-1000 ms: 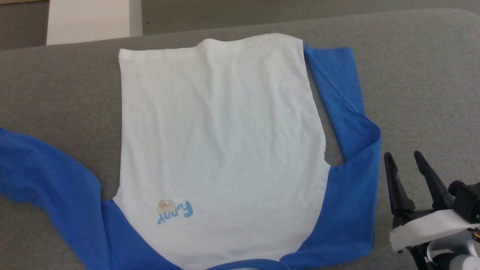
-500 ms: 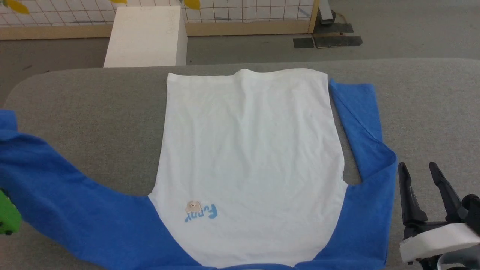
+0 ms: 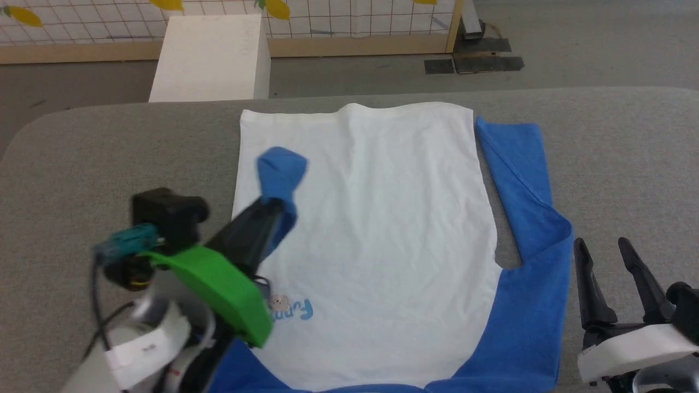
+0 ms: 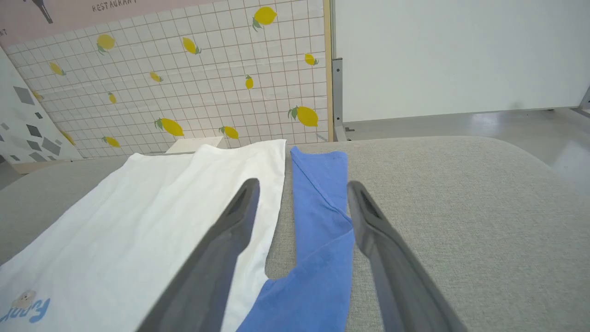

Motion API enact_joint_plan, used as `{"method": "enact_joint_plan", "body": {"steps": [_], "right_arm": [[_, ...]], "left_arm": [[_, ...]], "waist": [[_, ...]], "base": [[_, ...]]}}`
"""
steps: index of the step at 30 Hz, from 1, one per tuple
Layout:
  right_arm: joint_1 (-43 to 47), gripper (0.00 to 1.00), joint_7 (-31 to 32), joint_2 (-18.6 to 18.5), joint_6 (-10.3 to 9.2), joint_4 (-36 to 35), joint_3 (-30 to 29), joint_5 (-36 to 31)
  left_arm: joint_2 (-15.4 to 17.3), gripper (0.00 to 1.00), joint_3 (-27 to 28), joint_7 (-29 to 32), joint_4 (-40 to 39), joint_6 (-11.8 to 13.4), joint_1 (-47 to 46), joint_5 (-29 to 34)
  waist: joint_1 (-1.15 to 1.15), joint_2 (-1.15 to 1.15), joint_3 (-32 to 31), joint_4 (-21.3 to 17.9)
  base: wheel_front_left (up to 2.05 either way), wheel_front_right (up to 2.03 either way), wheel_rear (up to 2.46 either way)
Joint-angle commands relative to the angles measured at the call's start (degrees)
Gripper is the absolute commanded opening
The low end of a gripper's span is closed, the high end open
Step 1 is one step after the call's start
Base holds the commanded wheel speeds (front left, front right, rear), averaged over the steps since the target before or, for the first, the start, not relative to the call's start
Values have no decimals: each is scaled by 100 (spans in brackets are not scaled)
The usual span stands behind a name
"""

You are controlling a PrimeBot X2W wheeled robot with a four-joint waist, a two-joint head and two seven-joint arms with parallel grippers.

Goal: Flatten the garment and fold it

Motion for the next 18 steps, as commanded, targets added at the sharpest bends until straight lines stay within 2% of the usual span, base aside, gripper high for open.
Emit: {"method": "enact_joint_plan", "body": {"steps": [1, 4, 7, 14, 18], "right_arm": [[31, 100, 16, 9, -9, -19, -22, 3], [23, 100, 25, 14, -9, -22, -33, 7], [-15, 100, 43, 17, -9, -18, 29, 12], [-118, 100, 76, 20, -9, 19, 128, 12], [-176, 100, 53, 21, -9, 71, 221, 40]], "left_arm": [[-214, 0, -184, 10, 142, -60, -202, 111], [-945, 0, -917, -42, 800, -251, -643, 284], [-1468, 0, -1416, -141, 1499, -425, -922, 435], [-2210, 0, -2279, -255, 3287, -867, -1387, 768], [-2401, 0, -2672, -303, 4161, -1116, -1569, 981]], "waist": [[0, 0, 52, -85], [0, 0, 131, -202], [0, 0, 188, -327], [0, 0, 350, -593], [0, 0, 446, -717]], "base": [[0, 0, 0], [0, 0, 0], [0, 0, 0], [0, 0, 0], [0, 0, 0]]}}
